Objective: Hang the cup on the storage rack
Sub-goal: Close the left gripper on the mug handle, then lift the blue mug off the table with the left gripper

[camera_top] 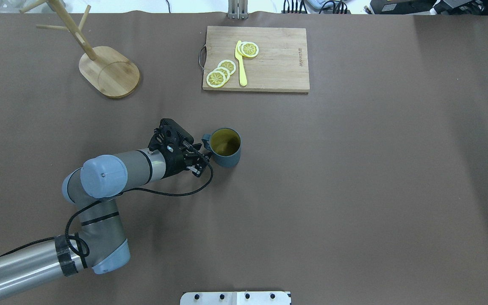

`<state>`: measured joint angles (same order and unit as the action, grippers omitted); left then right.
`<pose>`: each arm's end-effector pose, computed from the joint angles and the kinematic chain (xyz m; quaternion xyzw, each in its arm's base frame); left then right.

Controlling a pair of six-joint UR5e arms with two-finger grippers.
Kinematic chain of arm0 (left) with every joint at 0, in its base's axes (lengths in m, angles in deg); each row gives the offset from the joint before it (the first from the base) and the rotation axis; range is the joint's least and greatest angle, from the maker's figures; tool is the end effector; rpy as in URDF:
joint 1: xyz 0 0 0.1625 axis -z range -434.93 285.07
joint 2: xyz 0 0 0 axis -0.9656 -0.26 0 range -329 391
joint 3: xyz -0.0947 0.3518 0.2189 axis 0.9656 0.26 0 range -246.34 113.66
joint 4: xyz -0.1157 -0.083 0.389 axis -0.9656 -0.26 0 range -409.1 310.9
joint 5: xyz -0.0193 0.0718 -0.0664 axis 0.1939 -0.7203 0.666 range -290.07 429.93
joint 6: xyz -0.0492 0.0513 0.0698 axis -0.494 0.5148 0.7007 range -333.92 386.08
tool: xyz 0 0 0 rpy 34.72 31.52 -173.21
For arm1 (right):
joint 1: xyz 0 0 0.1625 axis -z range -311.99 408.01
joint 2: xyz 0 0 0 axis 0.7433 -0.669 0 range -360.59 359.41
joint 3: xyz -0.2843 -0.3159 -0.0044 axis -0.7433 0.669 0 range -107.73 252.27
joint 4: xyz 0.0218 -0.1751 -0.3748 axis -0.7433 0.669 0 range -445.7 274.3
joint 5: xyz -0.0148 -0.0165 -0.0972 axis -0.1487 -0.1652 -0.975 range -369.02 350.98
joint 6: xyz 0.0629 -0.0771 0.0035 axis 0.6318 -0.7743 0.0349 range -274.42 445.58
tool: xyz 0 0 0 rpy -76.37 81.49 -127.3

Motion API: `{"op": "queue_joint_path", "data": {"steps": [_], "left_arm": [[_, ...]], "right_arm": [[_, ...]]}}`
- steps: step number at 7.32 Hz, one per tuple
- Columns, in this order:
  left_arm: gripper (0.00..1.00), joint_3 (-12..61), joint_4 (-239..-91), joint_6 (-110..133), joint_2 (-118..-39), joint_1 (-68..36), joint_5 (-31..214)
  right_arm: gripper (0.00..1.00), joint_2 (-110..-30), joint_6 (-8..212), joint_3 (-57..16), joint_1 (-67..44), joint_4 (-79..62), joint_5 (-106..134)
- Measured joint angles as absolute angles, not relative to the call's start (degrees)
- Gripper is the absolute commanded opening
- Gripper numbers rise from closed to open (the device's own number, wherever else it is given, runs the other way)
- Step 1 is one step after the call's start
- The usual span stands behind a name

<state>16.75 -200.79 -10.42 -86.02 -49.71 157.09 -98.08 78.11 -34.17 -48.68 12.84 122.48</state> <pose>0.5510 -0.4123 0.3219 0.4295 0.4942 0.1689 0.7367 0.1173 -0.4214 0.5967 0.0469 -0.3512 -0.0077 0.9351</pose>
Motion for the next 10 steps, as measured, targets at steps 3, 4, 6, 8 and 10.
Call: {"op": "queue_joint_path", "data": {"steps": [3,4,6,8,10], "left_arm": [[0.47,16.4,-200.6,-10.3,-86.4,-48.9,157.1],[0.47,16.1,-200.7,-10.1,-86.4,-48.3,157.1],[0.47,15.5,-200.9,-9.1,-86.7,-47.3,157.2],[0.47,14.9,-200.9,-8.8,-87.5,-47.3,157.3],[0.44,14.3,-200.9,-8.8,-88.2,-47.3,157.3]], "right_arm": [[1.0,-98.1,78.3,-34.2,-48.7,12.8,122.5],[1.0,-98.0,78.3,-34.2,-48.7,12.8,122.5],[1.0,-98.0,78.4,-34.2,-48.7,12.8,122.5],[1.0,-98.0,78.4,-34.2,-48.7,12.8,122.5],[1.0,-98.0,78.4,-34.2,-48.7,12.8,122.6]]}}
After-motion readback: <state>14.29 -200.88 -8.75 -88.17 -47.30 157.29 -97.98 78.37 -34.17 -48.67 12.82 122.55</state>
